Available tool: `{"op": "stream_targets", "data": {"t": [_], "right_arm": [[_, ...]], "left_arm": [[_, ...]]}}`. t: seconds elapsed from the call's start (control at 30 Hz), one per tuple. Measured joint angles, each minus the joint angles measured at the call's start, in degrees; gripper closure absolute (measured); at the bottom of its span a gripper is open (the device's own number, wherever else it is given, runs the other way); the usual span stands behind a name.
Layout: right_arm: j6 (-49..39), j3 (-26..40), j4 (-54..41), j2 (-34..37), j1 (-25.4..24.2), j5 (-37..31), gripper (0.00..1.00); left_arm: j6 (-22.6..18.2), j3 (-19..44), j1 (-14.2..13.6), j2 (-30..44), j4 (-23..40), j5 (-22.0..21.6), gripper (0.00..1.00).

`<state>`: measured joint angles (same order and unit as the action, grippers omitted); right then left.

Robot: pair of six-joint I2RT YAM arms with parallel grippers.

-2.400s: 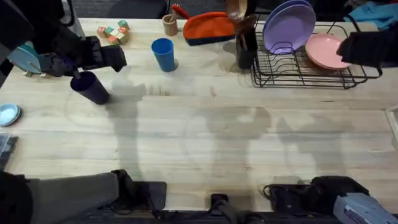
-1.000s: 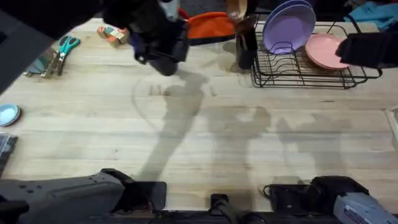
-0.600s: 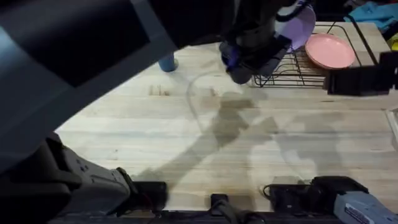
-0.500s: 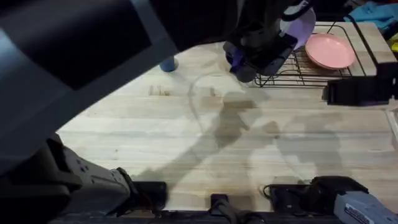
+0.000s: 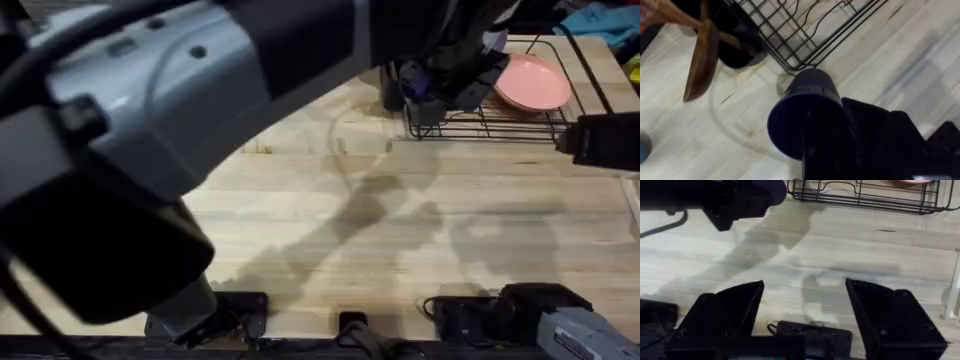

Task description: Pick up the cup on the table and put them onto the rack.

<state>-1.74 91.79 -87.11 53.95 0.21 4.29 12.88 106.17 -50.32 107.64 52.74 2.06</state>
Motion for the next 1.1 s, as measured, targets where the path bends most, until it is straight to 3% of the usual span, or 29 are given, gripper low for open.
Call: {"op": "stream_targets", "data": {"t": [0.07,0.5,0.73,0.93,1.1], "right_arm": [[0.0,0.0,-0.02,0.0,0.0,0.0,0.009],[0.0,0.0,-0.02,-0.01,0.0,0.0,0.01],[0.0,0.0,-0.02,0.0,0.0,0.0,0.009],[0.0,0.0,-1.51,0.0,0.0,0.0,0.009],[0.0,0.0,-1.88,0.0,0.0,0.0,0.009]], "left_arm": [[-0.48,4.72,-0.4,3.89,-3.15,0.14,0.961],[-1.99,4.74,-0.45,8.85,-8.76,-2.53,0.961],[-2.23,4.76,-1.71,12.84,-11.3,-9.32,0.961],[-2.23,4.79,-3.69,14.03,-11.58,-11.14,0.961],[-2.43,4.79,-3.77,15.66,-12.68,-12.44,0.961]]}}
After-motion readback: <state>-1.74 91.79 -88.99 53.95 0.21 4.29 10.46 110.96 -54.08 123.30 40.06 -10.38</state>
